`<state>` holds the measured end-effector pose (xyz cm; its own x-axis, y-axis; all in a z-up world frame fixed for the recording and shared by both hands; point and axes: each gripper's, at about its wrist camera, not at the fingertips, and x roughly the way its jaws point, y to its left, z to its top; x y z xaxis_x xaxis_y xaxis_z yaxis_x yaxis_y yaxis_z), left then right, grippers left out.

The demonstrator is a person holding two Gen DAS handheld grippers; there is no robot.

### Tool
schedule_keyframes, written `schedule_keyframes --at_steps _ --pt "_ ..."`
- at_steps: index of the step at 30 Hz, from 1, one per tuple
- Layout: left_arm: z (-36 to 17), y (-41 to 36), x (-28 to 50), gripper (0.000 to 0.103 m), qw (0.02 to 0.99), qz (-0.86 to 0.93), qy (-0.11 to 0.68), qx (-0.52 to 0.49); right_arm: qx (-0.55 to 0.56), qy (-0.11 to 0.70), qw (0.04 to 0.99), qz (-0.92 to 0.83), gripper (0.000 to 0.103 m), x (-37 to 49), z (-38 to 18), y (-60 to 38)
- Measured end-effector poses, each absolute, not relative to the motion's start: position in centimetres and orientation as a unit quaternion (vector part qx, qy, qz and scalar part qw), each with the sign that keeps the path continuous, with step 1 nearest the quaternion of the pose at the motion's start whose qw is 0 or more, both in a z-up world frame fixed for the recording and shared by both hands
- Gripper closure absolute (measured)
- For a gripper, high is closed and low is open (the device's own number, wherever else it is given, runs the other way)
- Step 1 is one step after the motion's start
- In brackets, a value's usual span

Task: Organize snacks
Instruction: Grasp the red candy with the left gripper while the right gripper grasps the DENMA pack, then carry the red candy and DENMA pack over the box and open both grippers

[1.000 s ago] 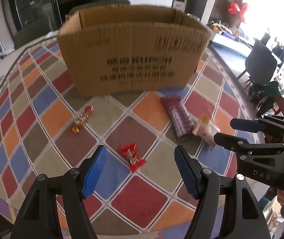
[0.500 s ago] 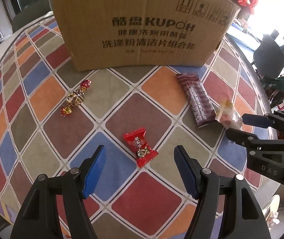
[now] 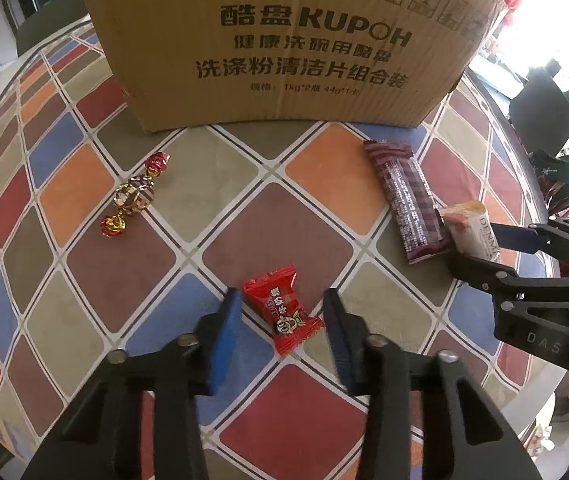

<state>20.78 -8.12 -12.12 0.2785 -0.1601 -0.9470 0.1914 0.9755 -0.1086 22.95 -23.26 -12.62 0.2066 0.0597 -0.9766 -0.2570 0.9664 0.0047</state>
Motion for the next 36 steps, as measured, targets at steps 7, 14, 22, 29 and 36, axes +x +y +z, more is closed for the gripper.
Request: schedule_keyframes --at_steps 7,14,22,29,36 --pt "-12.4 -7.9 20.6 0.082 0.798 -0.121 0.590 0.003 -0.046 0.619 0.777 0.103 0.069 22.5 -12.7 -23.4" --pt "-11.4 -8.2 20.0 0.084 0.805 -0.136 0.577 0.003 -0.028 0.600 0.794 0.094 0.070 21.5 -11.6 -23.5" --pt "-8.4 -8.2 19.2 0.084 0.825 -0.154 0.544 -0.002 0.000 0.579 0.809 0.103 0.071 20.5 -9.5 -23.5" --pt "-6.0 -8.3 18.7 0.084 0.841 -0.164 0.515 -0.003 0.013 0.551 0.827 0.111 0.071 20.0 -7.5 -22.9" --pt "-3.7 -7.6 18.6 0.084 0.856 -0.169 0.488 -0.002 0.021 0.526 0.843 0.115 0.071 19.9 -5.5 -22.2"
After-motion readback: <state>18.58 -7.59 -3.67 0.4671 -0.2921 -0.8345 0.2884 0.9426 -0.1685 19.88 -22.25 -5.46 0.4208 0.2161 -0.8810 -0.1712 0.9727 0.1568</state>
